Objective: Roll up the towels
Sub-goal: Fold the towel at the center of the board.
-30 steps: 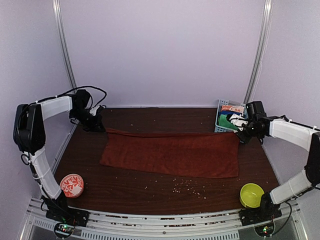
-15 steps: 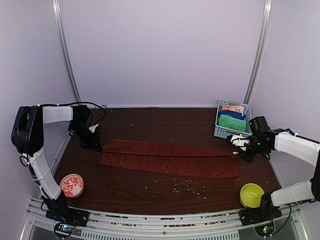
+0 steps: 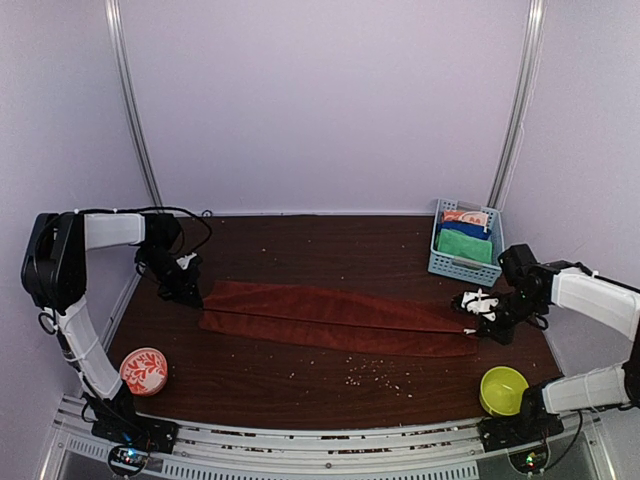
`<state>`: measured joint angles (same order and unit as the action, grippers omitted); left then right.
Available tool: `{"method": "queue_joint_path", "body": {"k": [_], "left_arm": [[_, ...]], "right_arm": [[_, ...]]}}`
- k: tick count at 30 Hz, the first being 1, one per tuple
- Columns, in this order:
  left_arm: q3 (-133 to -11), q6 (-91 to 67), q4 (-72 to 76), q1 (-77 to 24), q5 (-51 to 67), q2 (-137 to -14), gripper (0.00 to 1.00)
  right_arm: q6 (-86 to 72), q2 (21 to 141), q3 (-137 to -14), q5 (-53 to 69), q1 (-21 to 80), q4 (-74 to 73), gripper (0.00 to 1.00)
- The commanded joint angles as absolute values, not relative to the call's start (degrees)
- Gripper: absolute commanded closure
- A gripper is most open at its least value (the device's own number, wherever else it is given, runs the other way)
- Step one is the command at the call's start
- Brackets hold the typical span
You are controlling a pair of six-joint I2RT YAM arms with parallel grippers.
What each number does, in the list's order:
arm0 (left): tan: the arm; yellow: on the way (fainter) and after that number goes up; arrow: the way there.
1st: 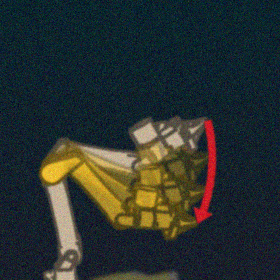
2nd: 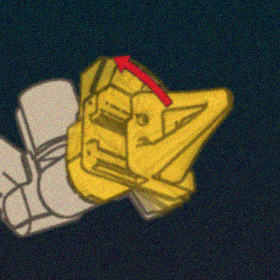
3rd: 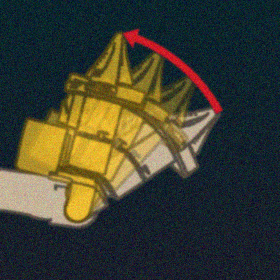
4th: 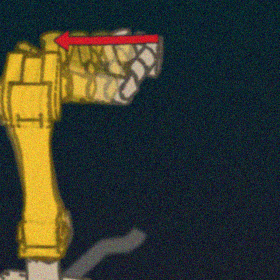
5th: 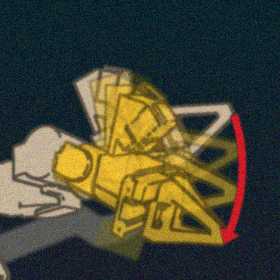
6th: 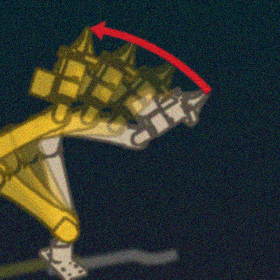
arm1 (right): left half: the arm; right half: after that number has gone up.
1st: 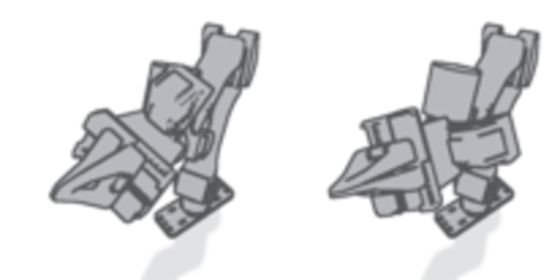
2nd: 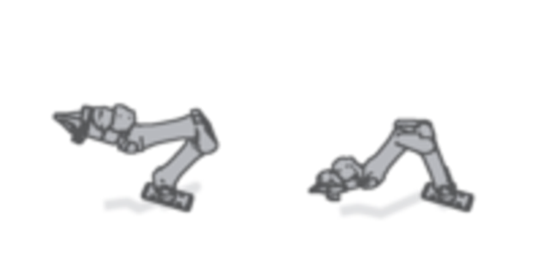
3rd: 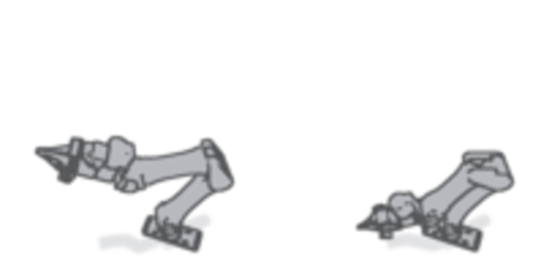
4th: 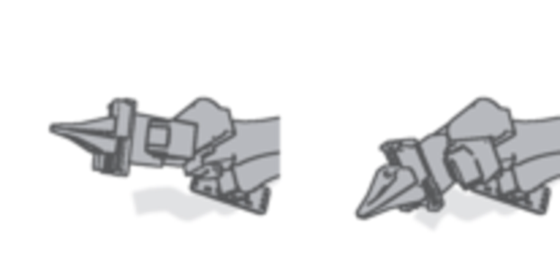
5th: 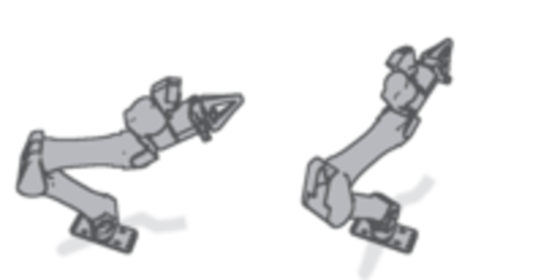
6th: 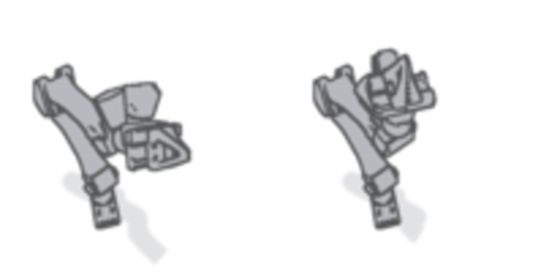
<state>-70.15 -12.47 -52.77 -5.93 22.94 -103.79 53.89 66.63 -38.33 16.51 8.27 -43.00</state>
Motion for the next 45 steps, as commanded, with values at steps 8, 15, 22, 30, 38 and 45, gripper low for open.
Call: {"method": "queue_joint_path", "body": {"k": [8,15,22,30,38,45], "left_arm": [[-68.0,-11.7,-55.1,-5.3,21.9,-100.3,1.0],[-69.8,-12.0,-55.2,-5.3,21.8,-99.8,1.0],[-72.6,-12.1,-57.3,-5.3,21.8,-96.7,1.0],[-69.8,-12.8,-57.2,-5.3,18.7,-99.5,1.0],[-68.1,-12.2,-57.0,-5.3,18.7,-102.5,1.0],[-65.5,-12.6,-57.2,-5.4,17.4,-102.5,0.96]], "right_arm": [[56.6,67.4,-37.3,18.7,8.9,-49.2,1.0],[56.6,68.8,-38.0,18.2,10.7,-50.3,0.99],[56.2,67.4,-39.7,15.7,10.9,-50.5,1.0],[57.6,67.4,-39.3,16.3,12.4,-51.8,0.99],[57.4,68.7,-36.5,13.0,16.0,-50.2,0.99],[58.5,69.9,-36.2,12.6,16.4,-50.5,0.83]]}}
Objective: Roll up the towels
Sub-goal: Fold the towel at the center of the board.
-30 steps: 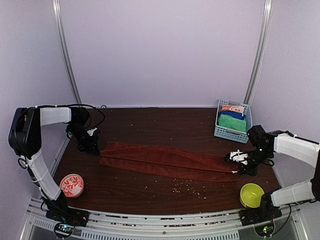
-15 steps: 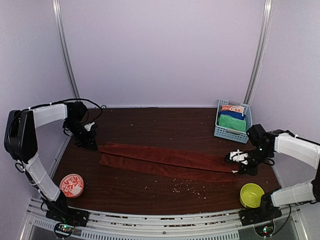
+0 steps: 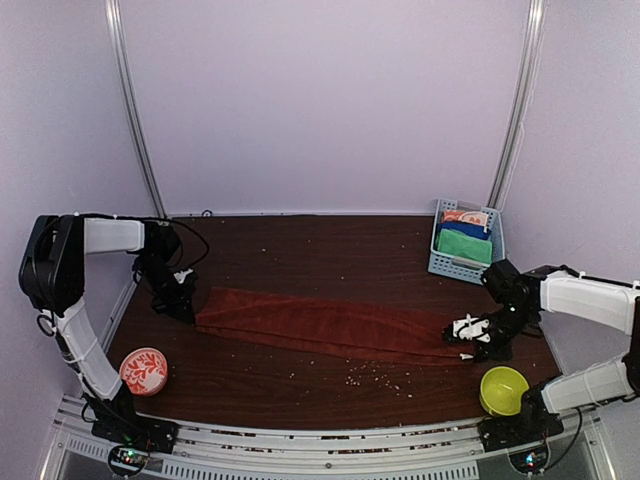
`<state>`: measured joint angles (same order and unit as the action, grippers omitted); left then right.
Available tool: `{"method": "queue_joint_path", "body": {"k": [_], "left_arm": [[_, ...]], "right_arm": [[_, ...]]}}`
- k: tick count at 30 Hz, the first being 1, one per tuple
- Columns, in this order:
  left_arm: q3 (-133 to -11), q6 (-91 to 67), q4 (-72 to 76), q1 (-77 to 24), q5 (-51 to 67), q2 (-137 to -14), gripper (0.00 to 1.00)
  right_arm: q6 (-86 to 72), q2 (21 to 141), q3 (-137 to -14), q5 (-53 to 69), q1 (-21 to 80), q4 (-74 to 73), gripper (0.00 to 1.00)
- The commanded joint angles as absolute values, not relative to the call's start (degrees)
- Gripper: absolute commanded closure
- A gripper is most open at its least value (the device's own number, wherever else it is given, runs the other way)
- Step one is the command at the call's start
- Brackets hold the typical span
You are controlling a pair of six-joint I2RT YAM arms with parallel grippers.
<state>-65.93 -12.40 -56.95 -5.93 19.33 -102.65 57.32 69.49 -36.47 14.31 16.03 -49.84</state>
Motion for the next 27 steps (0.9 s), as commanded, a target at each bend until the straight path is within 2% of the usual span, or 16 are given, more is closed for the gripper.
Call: {"method": "queue_joint_path", "body": {"k": [1,4,6,9,13,18,21,27], "left_arm": [[-65.9,-12.6,-57.5,-5.3,16.9,-102.1,0.93],[-68.3,-12.6,-58.5,-5.4,16.0,-100.8,0.85],[-70.4,-12.5,-59.3,-5.4,16.0,-99.9,0.84],[-74.7,-12.8,-59.2,-5.4,15.5,-99.0,0.83],[-78.9,-13.1,-54.9,-5.7,17.4,-101.2,0.84],[-79.4,-14.1,-46.8,-8.0,25.8,-105.9,1.0],[-79.6,-15.0,-44.3,-9.8,26.8,-108.7,1.0],[-77.1,-16.4,-40.4,-10.1,23.8,-113.9,1.0]], "right_arm": [[58.9,69.6,-36.4,12.5,16.4,-51.1,0.77],[58.6,67.8,-37.3,10.5,16.4,-52.7,0.63],[58.1,66.9,-38.7,9.3,16.4,-54.1,0.61],[57.3,67.4,-42.7,11.6,14.9,-55.9,0.61],[51.2,72.2,-47.2,14.6,12.9,-51.2,0.63],[39.0,81.5,-50.1,12.2,12.5,-43.7,0.71],[35.7,85.2,-50.3,10.5,12.3,-40.8,0.75],[33.2,89.4,-48.7,4.2,12.3,-35.6,0.75]]}}
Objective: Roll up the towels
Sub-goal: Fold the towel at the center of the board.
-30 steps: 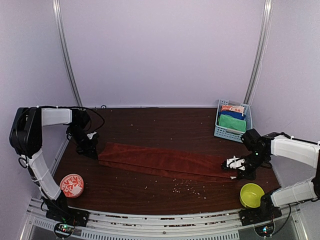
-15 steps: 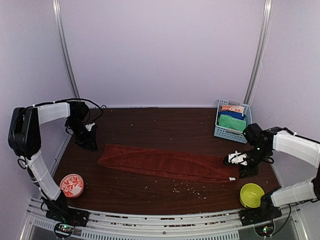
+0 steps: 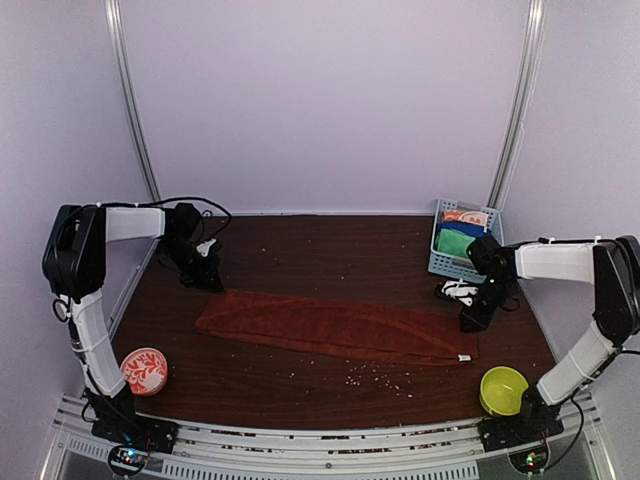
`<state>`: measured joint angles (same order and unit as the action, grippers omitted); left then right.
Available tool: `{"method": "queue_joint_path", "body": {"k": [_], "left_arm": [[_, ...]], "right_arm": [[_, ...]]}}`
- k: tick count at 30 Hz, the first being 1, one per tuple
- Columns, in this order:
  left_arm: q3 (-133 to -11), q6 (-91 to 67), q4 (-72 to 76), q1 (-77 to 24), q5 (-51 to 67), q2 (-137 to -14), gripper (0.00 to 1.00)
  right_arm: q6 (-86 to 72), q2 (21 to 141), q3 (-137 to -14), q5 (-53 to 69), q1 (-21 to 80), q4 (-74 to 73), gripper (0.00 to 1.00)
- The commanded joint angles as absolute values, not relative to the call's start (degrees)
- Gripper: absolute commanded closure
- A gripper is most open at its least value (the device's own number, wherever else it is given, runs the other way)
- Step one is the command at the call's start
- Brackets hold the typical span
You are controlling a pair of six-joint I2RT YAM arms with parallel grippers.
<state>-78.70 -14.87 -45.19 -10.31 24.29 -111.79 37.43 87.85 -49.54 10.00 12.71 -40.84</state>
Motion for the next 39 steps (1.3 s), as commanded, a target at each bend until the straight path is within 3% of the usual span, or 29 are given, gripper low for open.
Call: {"method": "queue_joint_path", "body": {"k": [1,9,16,25,32,39], "left_arm": [[-76.3,-16.7,-39.7,-10.1,23.2,-114.5,1.0],[-70.6,-19.3,-37.9,-10.1,14.5,-112.9,1.0],[-65.7,-23.5,-33.8,-10.0,6.4,-105.7,1.0],[-64.4,-25.6,-29.6,-10.1,13.2,-94.8,0.98],[-62.1,-24.9,-31.4,-10.0,12.8,-93.2,0.9],[-59.6,-25.0,-31.2,-10.1,12.4,-94.3,0.86]], "right_arm": [[32.8,90.0,-48.5,2.5,12.3,-34.4,0.74],[31.4,93.9,-47.8,-6.2,12.3,-25.4,0.69],[30.9,93.3,-49.9,-3.9,12.3,-27.2,0.69],[24.3,83.9,-53.2,-0.4,11.2,-37.6,0.55],[21.5,89.7,-57.3,7.1,4.1,-47.5,0.55],[20.9,96.5,-59.4,13.6,3.3,-50.0,0.53]]}}
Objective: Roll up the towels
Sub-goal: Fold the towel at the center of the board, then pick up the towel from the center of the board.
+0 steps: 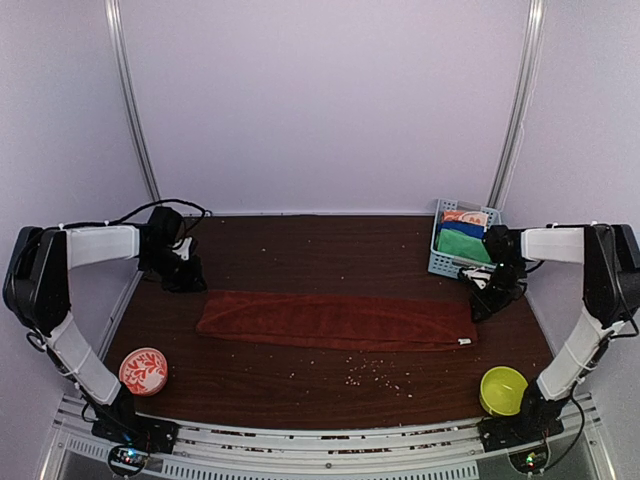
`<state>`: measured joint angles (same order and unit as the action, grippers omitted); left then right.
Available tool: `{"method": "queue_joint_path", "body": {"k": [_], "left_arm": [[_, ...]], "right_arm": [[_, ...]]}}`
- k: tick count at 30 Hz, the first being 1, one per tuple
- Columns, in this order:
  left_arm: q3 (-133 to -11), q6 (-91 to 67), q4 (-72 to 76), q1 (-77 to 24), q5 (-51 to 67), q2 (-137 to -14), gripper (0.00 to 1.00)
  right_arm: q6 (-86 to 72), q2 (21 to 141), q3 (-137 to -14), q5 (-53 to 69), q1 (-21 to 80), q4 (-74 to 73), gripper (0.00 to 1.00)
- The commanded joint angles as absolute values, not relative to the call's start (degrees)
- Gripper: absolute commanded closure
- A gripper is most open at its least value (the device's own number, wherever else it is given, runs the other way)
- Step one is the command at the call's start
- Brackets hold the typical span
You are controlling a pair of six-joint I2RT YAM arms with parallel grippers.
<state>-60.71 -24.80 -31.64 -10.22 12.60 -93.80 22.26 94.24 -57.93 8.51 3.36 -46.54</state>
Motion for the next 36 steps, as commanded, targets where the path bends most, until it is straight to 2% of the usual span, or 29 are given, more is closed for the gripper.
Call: {"method": "queue_joint_path", "body": {"k": [1,6,8,11,15,19,28,36], "left_arm": [[-59.4,-24.9,-31.2,-10.1,12.4,-94.7,0.86],[-58.5,-24.4,-31.1,-10.1,12.1,-96.0,0.86],[-58.2,-24.4,-30.9,-10.1,11.8,-96.1,0.86],[-58.1,-24.4,-30.9,-10.1,11.8,-96.4,0.86],[-58.1,-24.4,-30.9,-10.0,12.3,-96.4,0.86],[-57.5,-24.3,-30.9,-10.3,13.2,-96.3,0.86],[-56.4,-23.8,-31.3,-11.1,13.4,-96.1,0.86],[-56.2,-23.5,-32.9,-12.2,13.8,-96.7,0.87]], "right_arm": [[20.7,97.2,-59.6,13.7,3.3,-49.9,0.52],[20.6,99.6,-59.7,14.7,3.3,-49.1,0.53],[20.5,100.6,-59.4,14.9,3.3,-48.6,0.56],[20.6,101.8,-59.2,16.9,3.3,-47.2,0.68],[20.9,103.0,-59.2,19.1,2.9,-46.5,0.91],[21.5,101.5,-59.6,19.6,0.3,-47.5,1.0],[25.7,95.5,-64.2,23.8,-9.5,-55.2,1.0],[28.1,96.1,-68.7,30.6,-12.0,-60.2,1.0]]}}
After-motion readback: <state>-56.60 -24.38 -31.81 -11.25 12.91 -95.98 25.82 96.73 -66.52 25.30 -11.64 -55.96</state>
